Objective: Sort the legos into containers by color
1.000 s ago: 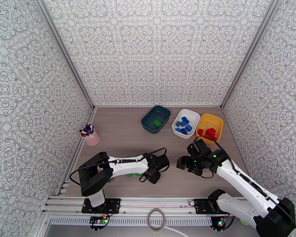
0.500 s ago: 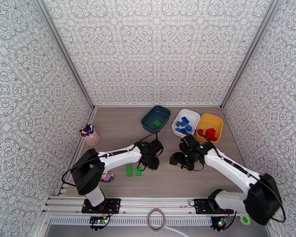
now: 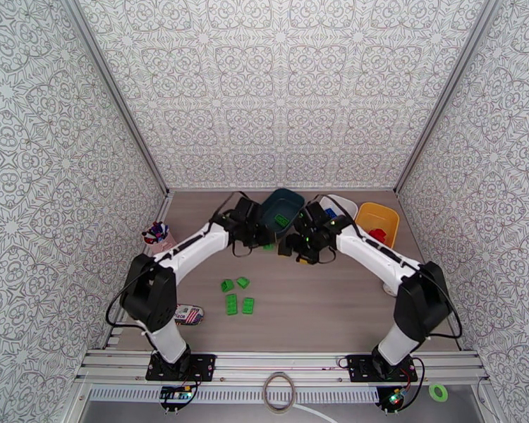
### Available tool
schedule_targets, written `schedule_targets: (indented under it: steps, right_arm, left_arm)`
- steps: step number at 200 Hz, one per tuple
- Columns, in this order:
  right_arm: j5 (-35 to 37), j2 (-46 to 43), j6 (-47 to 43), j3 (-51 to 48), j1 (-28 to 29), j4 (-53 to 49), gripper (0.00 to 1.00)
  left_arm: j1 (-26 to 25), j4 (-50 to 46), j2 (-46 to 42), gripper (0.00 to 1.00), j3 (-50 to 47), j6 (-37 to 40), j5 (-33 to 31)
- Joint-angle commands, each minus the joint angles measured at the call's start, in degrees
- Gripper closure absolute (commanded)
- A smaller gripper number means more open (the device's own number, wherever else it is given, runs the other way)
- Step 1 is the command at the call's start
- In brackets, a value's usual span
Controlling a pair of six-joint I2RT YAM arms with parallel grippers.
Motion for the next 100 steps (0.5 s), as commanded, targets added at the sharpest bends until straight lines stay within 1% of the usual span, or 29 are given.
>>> schedule_targets:
  steps: [1,20,33,38,55,62,77,100]
  right_arm:
    - [-2.29,2.64,-1.86,5.92,-2.26,-3.43,0.24]
    - [-2.78,4.19,-2.39,9.71,-3.70,-4.94,0.20]
    - [-2.96,4.83,-2.57,11.47,-4.53,-5.61,0.18]
    - [-2.98,4.94,-2.70,12.06,-4.73,-5.83,0.17]
    - [-2.84,5.02,-3.09,12.99,-5.34,-6.61,0.16]
    - [-2.68,4.87,-3.25,13.03,-5.47,-6.88,0.15]
    - [-2.00,4.09,-3.52,12.15,-5.47,-7.14,0.12]
    - [-1.65,2.23,-3.46,9.09,-5.47,-6.35,0.07]
  left_arm:
    - [1.73,0.65,4.55,0.70,6.94,-2.51,3.19]
    - [2.95,-1.08,9.18,0.65,13.72,-3.12,3.46]
    - [3.60,-2.15,12.37,0.59,18.29,-3.39,4.09]
    - [3.67,-2.48,13.44,0.54,20.09,-3.39,4.40]
    - [3.74,-4.45,16.27,0.34,25.18,-2.92,4.24]
    - [3.74,-5.26,17.04,0.29,26.52,-2.70,4.10]
    - [3.75,-6.27,17.27,0.25,28.17,-2.22,3.81]
    - [3.48,-7.53,15.26,0.25,27.19,-1.23,2.44]
